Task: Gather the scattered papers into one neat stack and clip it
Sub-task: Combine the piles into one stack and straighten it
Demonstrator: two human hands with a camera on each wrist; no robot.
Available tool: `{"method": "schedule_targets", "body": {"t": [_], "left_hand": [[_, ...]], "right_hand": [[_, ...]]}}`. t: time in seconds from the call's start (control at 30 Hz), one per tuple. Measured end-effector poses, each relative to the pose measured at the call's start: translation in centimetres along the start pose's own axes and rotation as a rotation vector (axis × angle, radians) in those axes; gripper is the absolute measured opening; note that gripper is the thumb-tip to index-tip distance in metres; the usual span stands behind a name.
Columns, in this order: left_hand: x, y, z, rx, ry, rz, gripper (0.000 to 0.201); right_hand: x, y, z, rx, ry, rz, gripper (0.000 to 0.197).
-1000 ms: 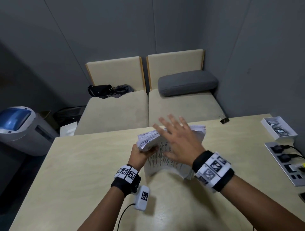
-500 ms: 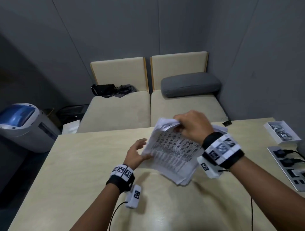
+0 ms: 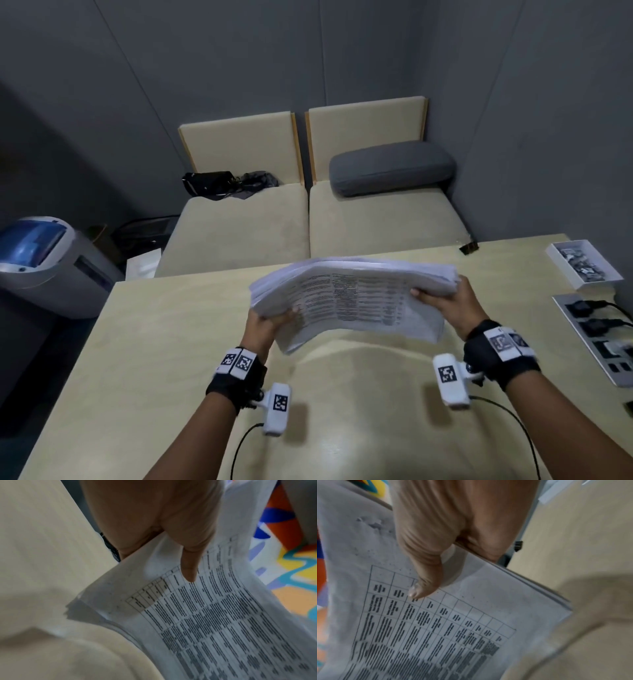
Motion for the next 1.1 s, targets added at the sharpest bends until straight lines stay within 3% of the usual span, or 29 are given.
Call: {"method": "schedule_targets", "body": {"t": [0.07,0.17,0.3,0.4,0.5,0.63,0.73,0.87,1.1], "left_hand": [[-0.2,0.1,-2.1,-0.042,0.081,0.040,0.038],[-0.2,-0.5,-5.7,-0.149,0.215,0.000,0.036],[-0.3,-1.5,-6.8,-0.167,0.228,-0.030,0.046],[-0.3,-1.7,-5.0,-0.135,0.130,-0.014,0.049],[-0.2,-1.5,-1.7,-0.013,0.051,-0.012,0.055],[0.8,-1.4,-0.3,0.015,0.008,0.065,0.034],[0.6,-1.4,-0.4,-0.014,0.046,0.225,0.037],[-0.1,-1.1,-0.7,0.003,0.099,0.266,0.031],[-1.0,-1.2,-0.1,0.098,0.274,0.312,0.025]], "right_hand": [[0.8,-1.0,3.0,0.050,-0.039,-0.023,0.036],[2.2,-2.8,6.7,0.149,-0.045,-0.055,0.045],[2.0,-4.4,9.2,0.224,0.010,-0.009,0.043],[1.6,-4.3,8.8,0.227,0.024,0.013,0.044],[1.8,-4.1,7.8,0.236,0.124,0.053,0.044],[2.3,-4.0,7.7,0.236,0.191,0.077,0.044],[2.6,-3.9,7.3,0.220,0.242,0.118,0.036],[2.1,-3.9,6.6,0.222,0.371,0.223,0.006],[1.1,-3.0,6.2,0.217,0.266,0.350,0.009]]}}
Point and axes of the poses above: each hand's wrist, its own y-axis towards the middle knuckle, its own x-axis out of the palm, z = x × y, the point moved 8 cm from there along y, towards the middle knuckle, and after that the axes turned 2 degrees about -z, right-handed, at the moved point
